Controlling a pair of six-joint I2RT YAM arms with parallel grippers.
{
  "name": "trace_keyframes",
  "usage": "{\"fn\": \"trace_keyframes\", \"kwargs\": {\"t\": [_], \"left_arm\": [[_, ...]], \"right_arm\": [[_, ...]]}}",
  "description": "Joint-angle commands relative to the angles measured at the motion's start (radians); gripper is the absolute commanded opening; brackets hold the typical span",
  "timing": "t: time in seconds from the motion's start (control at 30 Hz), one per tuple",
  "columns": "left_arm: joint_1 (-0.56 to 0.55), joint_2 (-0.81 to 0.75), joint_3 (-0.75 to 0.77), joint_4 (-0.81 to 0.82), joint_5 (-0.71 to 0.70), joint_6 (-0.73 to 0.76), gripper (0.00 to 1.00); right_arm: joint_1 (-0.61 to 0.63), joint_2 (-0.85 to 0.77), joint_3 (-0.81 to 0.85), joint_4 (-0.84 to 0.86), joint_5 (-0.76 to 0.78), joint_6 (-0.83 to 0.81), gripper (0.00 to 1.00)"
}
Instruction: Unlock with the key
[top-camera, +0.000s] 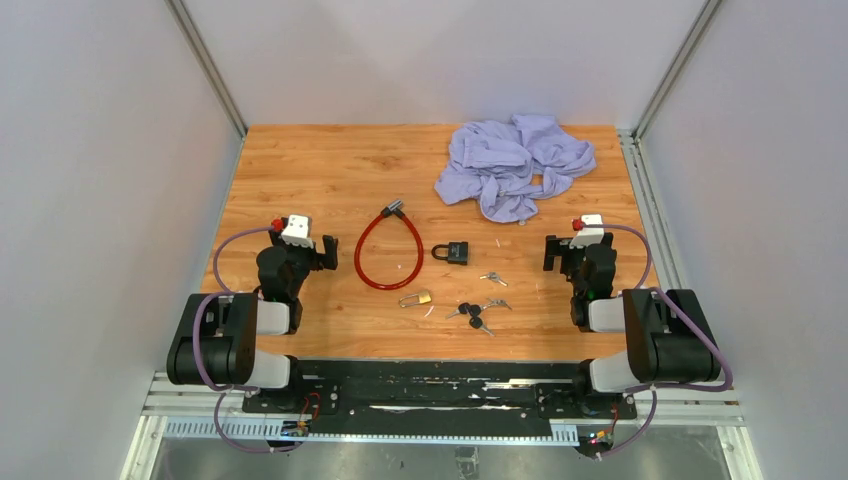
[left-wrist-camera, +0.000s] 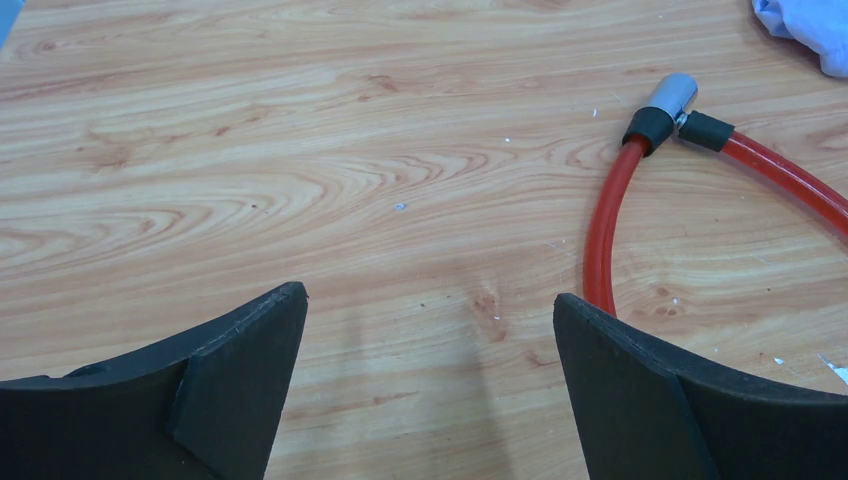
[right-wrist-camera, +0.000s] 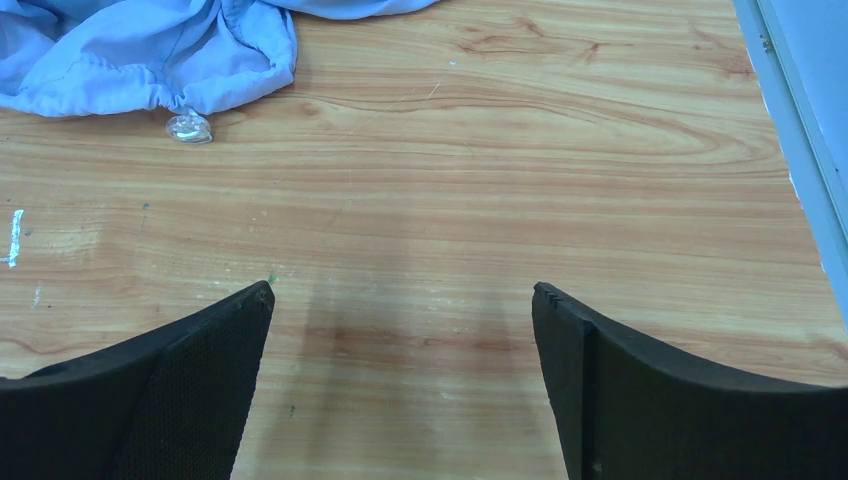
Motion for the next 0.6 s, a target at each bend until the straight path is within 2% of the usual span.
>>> {"fn": "trace_keyframes", "kwargs": {"t": [0.0,0.37,0.43,0.5,0.57], "left_arm": [[-0.003,-0.015,0.018,0.044,-0.009,0.015,0.98],[-0.003,-0.014,0.019,0.042,0.000,0.020,0.98],[-0.004,-0.016,0.017,0.048,0.014,0.022,0.98],[-0.003,-0.017,0.011,0.064,0.022,0.024,0.98],[-0.001,-0.061,0.027,0.000,0.011,0.021,0.98]], "right_arm": [[-0.009,-0.018,0.021,0.007,0.015,-0.008,0.99],[-0.009,-0.018,0.024,0.001,0.016,-0.006,0.99],[-0.009,-0.043,0.032,-0.013,0.081,0.013,0.98],[-0.009,-0.123,0.123,-0.230,0.179,0.058,0.99],[-0.009,-0.178,0.254,-0.507,0.182,0.065,0.99]]}}
